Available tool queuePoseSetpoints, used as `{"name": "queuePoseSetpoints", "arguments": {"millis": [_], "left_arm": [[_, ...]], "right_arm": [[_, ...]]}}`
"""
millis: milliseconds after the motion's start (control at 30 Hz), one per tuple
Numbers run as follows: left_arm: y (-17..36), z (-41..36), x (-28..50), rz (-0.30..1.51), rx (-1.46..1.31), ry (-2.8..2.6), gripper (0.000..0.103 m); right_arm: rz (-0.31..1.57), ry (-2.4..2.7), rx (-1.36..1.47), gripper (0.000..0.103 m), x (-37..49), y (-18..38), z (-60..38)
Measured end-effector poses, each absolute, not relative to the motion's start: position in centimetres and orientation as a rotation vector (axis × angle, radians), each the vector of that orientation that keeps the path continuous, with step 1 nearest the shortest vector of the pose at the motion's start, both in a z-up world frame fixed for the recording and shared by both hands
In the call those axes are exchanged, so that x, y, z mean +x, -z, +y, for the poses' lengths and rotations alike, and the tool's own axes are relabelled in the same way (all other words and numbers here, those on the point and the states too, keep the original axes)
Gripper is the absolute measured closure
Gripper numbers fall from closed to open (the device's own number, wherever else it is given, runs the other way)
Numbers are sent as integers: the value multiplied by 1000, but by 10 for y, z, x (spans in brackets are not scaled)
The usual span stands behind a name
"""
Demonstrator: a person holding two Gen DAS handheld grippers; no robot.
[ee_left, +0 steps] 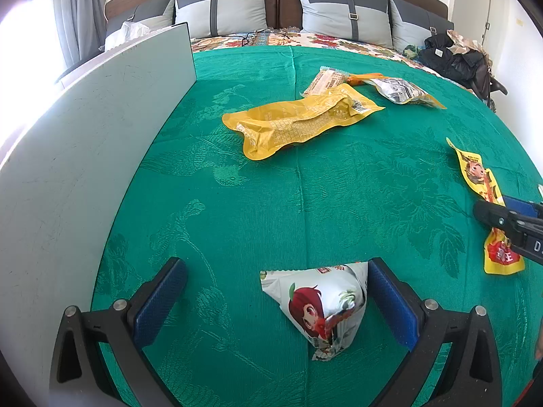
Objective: Organize snacks
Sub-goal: 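Lower the right tool onto the long yellow-red pack and grasp it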
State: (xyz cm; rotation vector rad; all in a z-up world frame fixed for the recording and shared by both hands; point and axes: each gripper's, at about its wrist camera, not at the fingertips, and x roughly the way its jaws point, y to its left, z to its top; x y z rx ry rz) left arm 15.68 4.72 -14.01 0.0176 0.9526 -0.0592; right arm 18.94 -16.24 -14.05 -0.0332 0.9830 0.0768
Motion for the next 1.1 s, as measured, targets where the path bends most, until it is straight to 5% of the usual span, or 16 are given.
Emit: {"name": "queuePoseSetpoints", "arguments": {"millis": [333, 533, 1100], "left_arm": [[140, 47, 157, 953, 18, 59, 0], [140, 47, 157, 953, 18, 58, 0], [140, 47, 157, 953, 18, 58, 0]], "right_arm": [[912, -109, -101, 37, 135, 150, -202], [896, -91, -50, 16, 144, 155, -211], [900, -89, -50, 10, 146, 156, -211]]}}
